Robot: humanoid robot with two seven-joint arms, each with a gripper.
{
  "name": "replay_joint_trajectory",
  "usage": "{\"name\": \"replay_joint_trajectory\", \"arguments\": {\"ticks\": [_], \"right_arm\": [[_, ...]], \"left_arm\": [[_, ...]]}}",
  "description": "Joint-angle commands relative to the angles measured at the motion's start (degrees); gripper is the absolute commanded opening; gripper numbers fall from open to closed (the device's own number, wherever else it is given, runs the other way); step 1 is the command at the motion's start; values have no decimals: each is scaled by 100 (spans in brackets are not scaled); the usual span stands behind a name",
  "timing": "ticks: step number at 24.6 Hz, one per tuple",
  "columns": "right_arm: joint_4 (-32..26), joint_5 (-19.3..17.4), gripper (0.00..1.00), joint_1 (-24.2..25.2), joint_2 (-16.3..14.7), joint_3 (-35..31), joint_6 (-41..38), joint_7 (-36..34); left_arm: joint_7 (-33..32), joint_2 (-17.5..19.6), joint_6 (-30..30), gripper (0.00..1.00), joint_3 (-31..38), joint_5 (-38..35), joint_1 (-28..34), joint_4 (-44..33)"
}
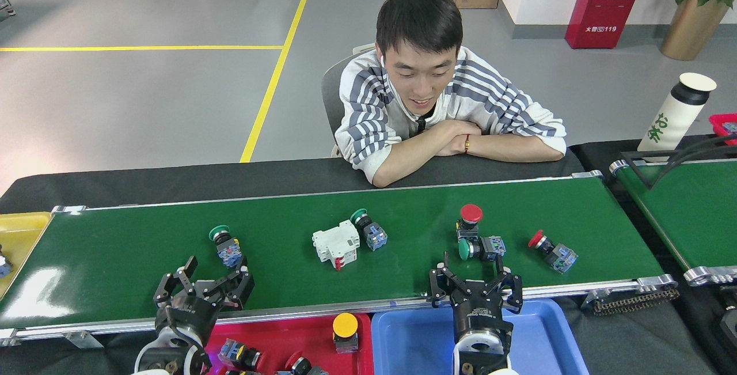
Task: Pick switch part from conveyor to tray
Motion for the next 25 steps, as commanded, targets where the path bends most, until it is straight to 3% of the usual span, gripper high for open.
{"name": "replay_joint_trajectory", "arguments": {"ticks": [1,2,4,6,7,8,9,12,14,18,23,24,25], "right_arm": [[63,-4,99,-190,94,-124,-46,-6],[107,-4,99,-225,129,-177,-63,-6],[203,-4,99,-295,138,-177,-63,-6],[379,-22,99,-401,155,-186,-63,-6],[528,-101,99,-550,155,-186,-63,-6],[695,-224,97,-708,155,-186,-46,-6],[827,-330,89,-832,138,-168,-63,-6],[1082,-374,39,-1078,67,-98,-98,3],[1091,-374,26,-1095,23,-1,-125,47],[1047,-391,14,-1078,-3,148,-142,91],[775,-382,13,-1034,-3,201,-213,91],[581,-382,13,-999,-3,306,-248,91],[301,-382,13,-902,-3,473,-371,91]], "left_arm": [[57,62,44,100,-12,-23,-260,225],[57,71,70,96,-20,-58,-401,436],[65,80,53,68,-29,-383,-655,840],[74,80,44,51,-20,-603,-779,998],[74,115,26,28,-20,-612,-814,1033],[74,194,0,14,-12,-594,-814,1033],[83,264,-44,7,-3,-542,-814,1033],[144,299,-299,4,41,-102,-743,954],[162,431,-554,5,68,223,-533,655],[180,853,-1626,5,182,1128,654,-724],[285,818,-3050,5,437,1348,2368,-2579],[285,792,-3217,7,428,1348,2649,-2816],[285,818,-3375,15,384,1339,2886,-2957]]}}
